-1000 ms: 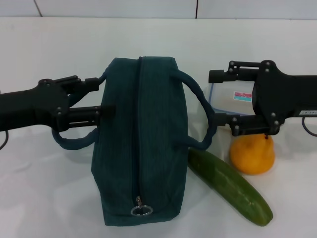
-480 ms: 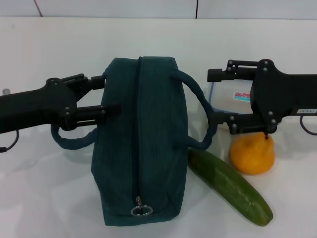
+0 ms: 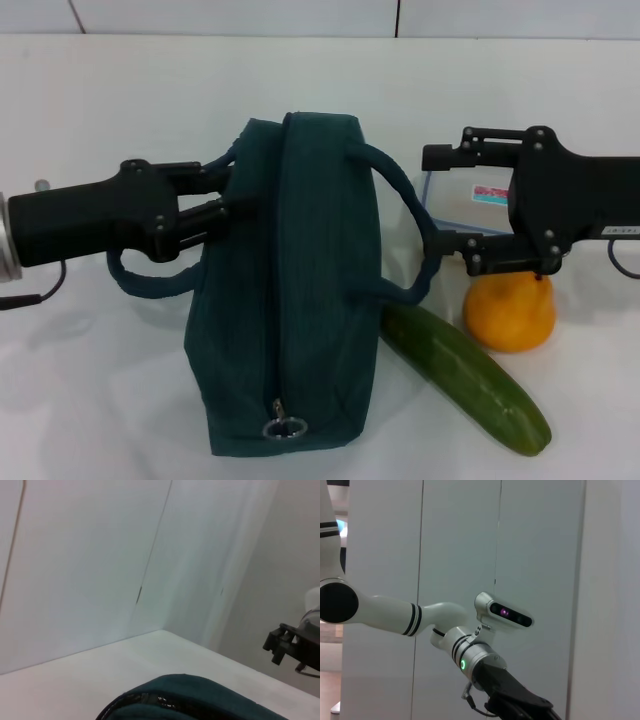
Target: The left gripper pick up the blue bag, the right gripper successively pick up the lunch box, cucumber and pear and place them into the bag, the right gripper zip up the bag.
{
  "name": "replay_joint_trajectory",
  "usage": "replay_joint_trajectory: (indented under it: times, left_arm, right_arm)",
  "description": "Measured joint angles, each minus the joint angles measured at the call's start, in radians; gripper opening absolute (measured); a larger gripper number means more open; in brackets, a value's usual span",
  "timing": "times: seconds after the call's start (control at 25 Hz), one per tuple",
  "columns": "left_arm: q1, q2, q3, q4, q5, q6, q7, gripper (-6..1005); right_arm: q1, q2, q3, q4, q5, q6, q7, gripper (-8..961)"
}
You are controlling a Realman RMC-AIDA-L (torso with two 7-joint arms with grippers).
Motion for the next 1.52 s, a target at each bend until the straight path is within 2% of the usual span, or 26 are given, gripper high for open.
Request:
replay_joint_trajectory:
  times: [0.2, 0.52, 0.76, 0.96, 1.28, 1.52]
  left_arm:
    - [-0.028, 0.003, -0.008, -0.051, -0.007, -0.003, 0.041, 275]
    - [-0.055, 0.006, -0.019, -0.06, -0.011, -0.02, 0.111, 175]
    - [-0.097, 0.003, -0.035, -0.075, -0.014, -0.095, 0.112, 77]
    - [-0.135, 0.006, -0.035, -0.104, -0.014, -0.143, 0.094, 54]
    - [-0.141, 0.006, -0.032, -0.114, -0.014, -0.148, 0.11, 52]
    - [-0.13, 0.003, -0.023, -0.143, -0.012, -0.143, 0.149, 51]
  right_arm:
    - [-0.002, 0.0, 0.002, 0.001, 0.001, 0.0, 0.005, 723]
    - [-0.029, 0.001, 0.008, 0.012, 0.043, 0.022, 0.012, 723]
    - [-0.045, 0.003, 0.021, 0.134, 0.206, 0.087, 0.013, 722]
    - [-0.048, 0.008, 0.019, 0.294, 0.376, 0.116, 0.006, 722]
    - [-0.068, 0.016, 0.021, 0.541, 0.592, 0.076, -0.056, 721]
    - [-0.126, 0.016, 0.007, 0.582, 0.611, 0.004, -0.049, 722]
